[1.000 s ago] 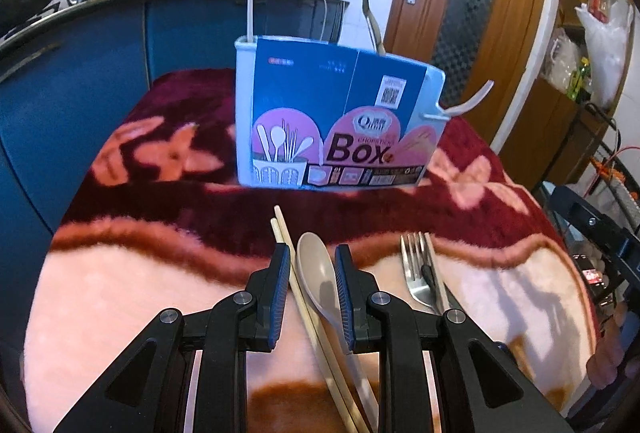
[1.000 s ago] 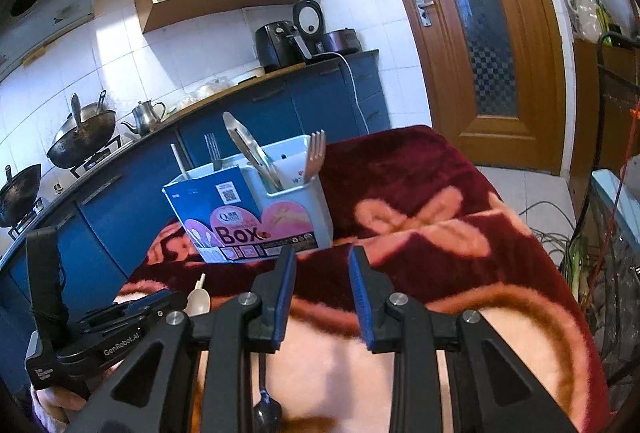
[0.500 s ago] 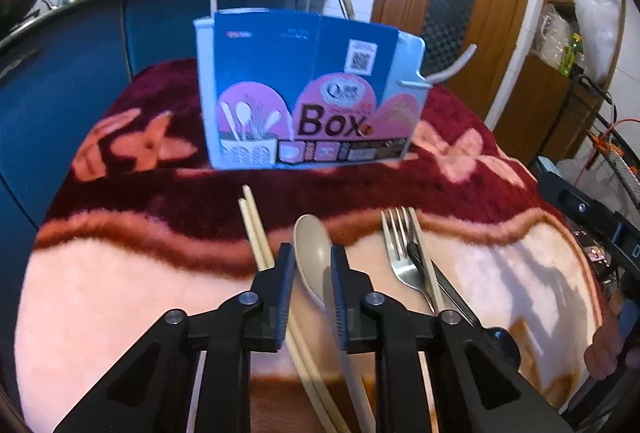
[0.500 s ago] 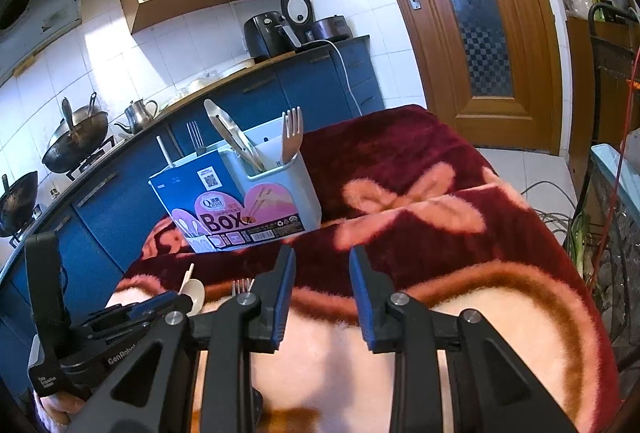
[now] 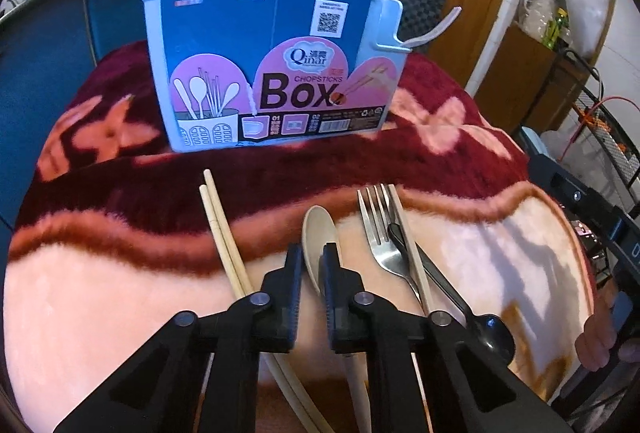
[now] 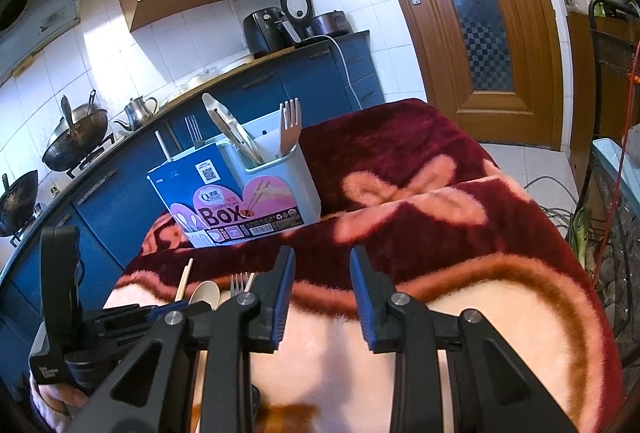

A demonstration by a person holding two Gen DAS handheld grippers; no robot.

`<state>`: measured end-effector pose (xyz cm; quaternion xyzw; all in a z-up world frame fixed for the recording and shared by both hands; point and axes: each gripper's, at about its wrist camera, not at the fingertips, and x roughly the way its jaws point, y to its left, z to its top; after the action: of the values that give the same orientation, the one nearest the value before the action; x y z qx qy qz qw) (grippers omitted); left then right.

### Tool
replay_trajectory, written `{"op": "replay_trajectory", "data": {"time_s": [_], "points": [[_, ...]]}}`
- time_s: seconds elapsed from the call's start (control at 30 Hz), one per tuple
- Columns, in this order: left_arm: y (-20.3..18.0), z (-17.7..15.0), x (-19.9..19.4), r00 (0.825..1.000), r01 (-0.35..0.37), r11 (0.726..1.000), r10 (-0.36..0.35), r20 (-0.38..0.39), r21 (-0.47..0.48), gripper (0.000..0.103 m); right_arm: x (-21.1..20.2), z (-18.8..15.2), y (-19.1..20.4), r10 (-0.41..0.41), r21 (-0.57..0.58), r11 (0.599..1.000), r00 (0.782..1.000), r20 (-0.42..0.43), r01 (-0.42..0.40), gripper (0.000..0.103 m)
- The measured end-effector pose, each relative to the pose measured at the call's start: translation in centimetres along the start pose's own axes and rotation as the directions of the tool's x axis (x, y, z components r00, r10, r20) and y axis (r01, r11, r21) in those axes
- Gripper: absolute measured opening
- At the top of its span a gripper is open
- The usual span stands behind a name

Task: Organize utensils
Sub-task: 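Grasp the beige spoon with the left tool while the right grasps a silver utensil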

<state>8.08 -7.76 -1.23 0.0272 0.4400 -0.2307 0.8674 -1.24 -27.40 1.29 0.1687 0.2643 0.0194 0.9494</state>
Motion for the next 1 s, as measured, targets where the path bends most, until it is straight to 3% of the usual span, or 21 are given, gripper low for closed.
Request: {"op": "replay_trajectory", "data": {"time_s": [0.13, 0.33, 0.6, 0.77, 1.0], "points": [[0.7, -0.2, -0.5, 0.999, 0.041, 0.998, -0.04, 0.021, -0.054, 0.003, 0.0, -0.1, 0.3, 0.001, -0.009, 1.0, 1.0, -0.006, -0.001, 0.032], [1.5, -0.4, -3.3, 0.987, 0.033, 0.996, -0.019, 0.16, -0.086, 0.003, 0.2, -0.2, 1.5, 0.008, -0.041, 0.999, 0.999, -0.034, -0.009, 0.033], [4.0, -0.4, -7.4, 0.935, 0.03, 0.983, 0.036, 0.353, -0.179, 0.003, 2.4, -0.3, 3.7, 0.035, -0.072, 0.996, 0.989, -0.142, -0.045, 0.033], [6.9, -0.8, -7.6, 0.937, -0.007, 0.965, 0.098, 0.335, -0.261, 0.003, 4.4, -0.5, 4.8, 0.036, -0.086, 0.995, 0.974, -0.224, -0.057, 0.033], [10.4, -2.0, -5.9, 0.962, -0.048, 0.927, 0.143, 0.231, -0.373, 0.003, 7.2, -1.1, 6.4, 0.031, -0.115, 0.991, 0.944, -0.328, -0.073, 0.032]]}}
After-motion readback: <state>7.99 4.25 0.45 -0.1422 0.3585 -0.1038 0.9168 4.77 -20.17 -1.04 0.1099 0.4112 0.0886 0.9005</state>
